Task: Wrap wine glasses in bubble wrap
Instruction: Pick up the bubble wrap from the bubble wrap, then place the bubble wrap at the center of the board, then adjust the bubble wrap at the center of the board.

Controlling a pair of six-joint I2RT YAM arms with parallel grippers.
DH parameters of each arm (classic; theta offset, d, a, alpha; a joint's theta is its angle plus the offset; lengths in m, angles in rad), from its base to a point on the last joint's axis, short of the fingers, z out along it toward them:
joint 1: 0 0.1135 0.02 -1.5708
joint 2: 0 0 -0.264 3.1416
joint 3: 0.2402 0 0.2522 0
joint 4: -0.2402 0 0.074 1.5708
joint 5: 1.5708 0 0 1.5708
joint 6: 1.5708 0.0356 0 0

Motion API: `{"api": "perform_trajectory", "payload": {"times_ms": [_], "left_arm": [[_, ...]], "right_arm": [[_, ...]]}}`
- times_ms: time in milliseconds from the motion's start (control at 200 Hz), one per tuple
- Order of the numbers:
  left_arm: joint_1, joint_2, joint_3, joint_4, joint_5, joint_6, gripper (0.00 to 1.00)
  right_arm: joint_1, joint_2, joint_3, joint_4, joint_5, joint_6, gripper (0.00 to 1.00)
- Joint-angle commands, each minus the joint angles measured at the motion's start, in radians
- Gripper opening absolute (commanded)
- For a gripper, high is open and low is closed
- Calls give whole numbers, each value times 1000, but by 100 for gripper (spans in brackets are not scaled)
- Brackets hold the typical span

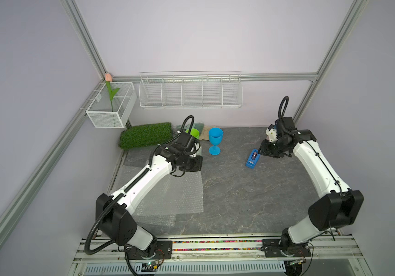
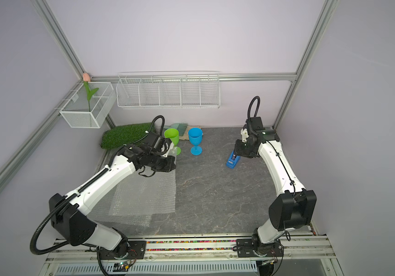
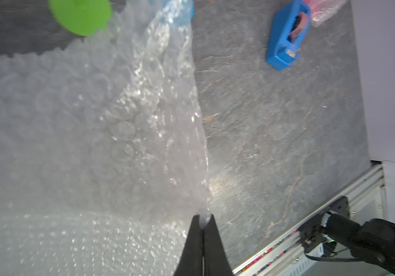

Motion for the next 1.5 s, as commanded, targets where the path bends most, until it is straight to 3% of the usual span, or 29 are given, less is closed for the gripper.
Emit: {"api": "perform_trajectory", "payload": {"times_ms": [0,255,440,565,675,805,900,1060,1309,1424,1494], "left_arm": [[-82,107,59,198,99,-131,0],[-227,382,191,427,116,-277,0],[-293,559,381,439,95,-297,0],[-302,620,489,375,86,-290,24],[-300,595,528,250,-13,-191,35],[-292,500,475,129,-183,-76,42],[-263,423,387,71,-238,-65,43],[-155,258,121,91,-236,-75,43],[43,73,-242,134,-192,-62,58],[87,71,-322,128,-176,-40,60],[93,78,-354,128,-188,-30,60]], "right_arm": [[4,-44,-59,33,0,16,44],[5,-91,-242,110,-25,16,45],[4,-128,-366,130,7,7,46],[4,-142,-410,138,22,12,48],[4,-149,-438,144,30,15,50],[8,-141,-483,173,-25,26,54],[23,-129,-521,198,-43,39,58],[54,-59,-546,240,-43,56,61],[104,75,-550,311,54,63,63],[104,131,-556,335,63,62,60],[105,154,-561,343,54,63,50]]}}
